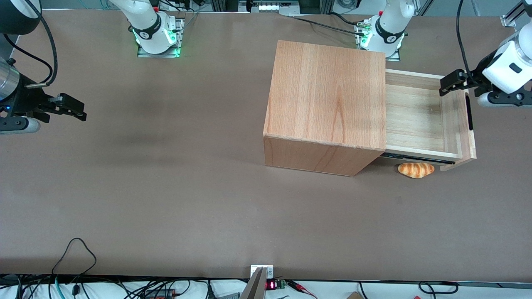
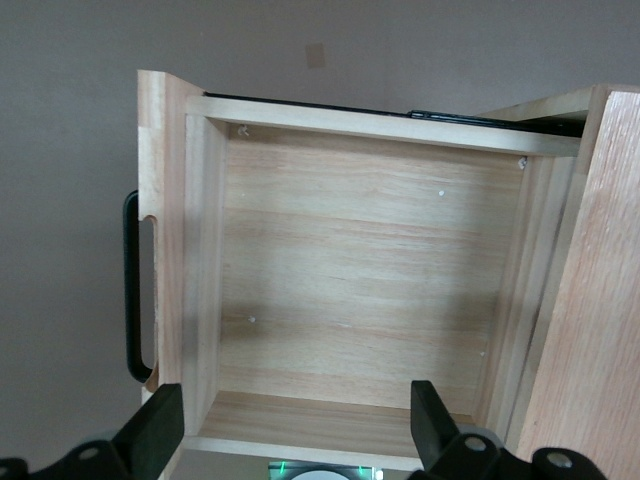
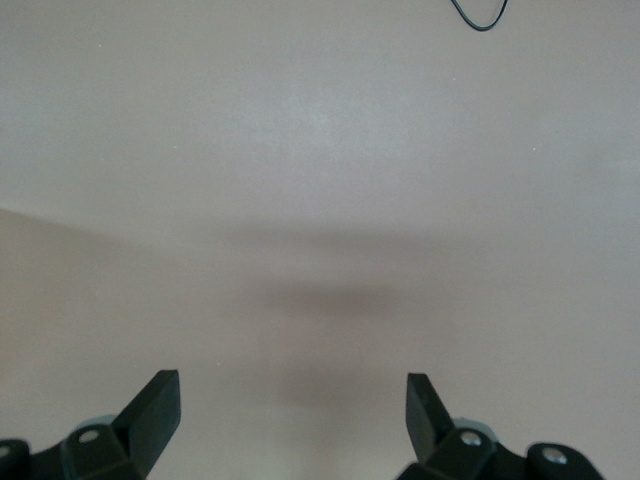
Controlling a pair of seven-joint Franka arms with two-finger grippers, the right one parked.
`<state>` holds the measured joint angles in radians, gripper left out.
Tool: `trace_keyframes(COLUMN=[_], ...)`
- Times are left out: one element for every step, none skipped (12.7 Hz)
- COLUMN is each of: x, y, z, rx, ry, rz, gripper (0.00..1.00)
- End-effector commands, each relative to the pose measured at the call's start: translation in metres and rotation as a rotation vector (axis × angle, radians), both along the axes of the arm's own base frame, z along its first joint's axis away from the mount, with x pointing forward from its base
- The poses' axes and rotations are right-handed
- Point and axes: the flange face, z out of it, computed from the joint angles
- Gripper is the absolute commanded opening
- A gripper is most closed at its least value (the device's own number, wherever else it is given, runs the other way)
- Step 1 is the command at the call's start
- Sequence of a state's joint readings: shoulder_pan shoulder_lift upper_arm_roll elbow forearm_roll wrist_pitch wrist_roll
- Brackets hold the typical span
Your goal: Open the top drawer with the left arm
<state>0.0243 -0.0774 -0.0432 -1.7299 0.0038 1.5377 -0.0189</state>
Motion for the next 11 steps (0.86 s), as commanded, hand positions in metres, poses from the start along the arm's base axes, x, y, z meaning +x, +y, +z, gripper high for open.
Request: trace_keyframes(x=[-0.005,-0.003,-0.001,0.001,0.001,0.005,0.006,0.007,0.007,0.008,0.009], y=[0.001,0.000,0.003,0.009,0.011,0.008,0.007,0.007,0.008,0.008,0.009], z=[0.004,0.003,0.013,0.018,0.018,0.012,0.012,0.010,0.010,0.009,0.008], rx=[0.027,0.019,0.017,0.007,-0.008,-0.008,-0.008,-0.008,-0.010,-0.007,-0.012], ry=[-0.016,-0.015,-0.035,-0.046,-0.047,-0.038,-0.041,-0.040,-0.041,-0.038,-0.036], rz=[-0.012,-0.011,-0.003,0.011,0.019,0.016,0.013,0.010,-0.001,-0.004,-0.001], gripper=[1.00,1.00,1.00,1.00,1.00,1.00,1.00,1.00,1.00,1.00,1.00])
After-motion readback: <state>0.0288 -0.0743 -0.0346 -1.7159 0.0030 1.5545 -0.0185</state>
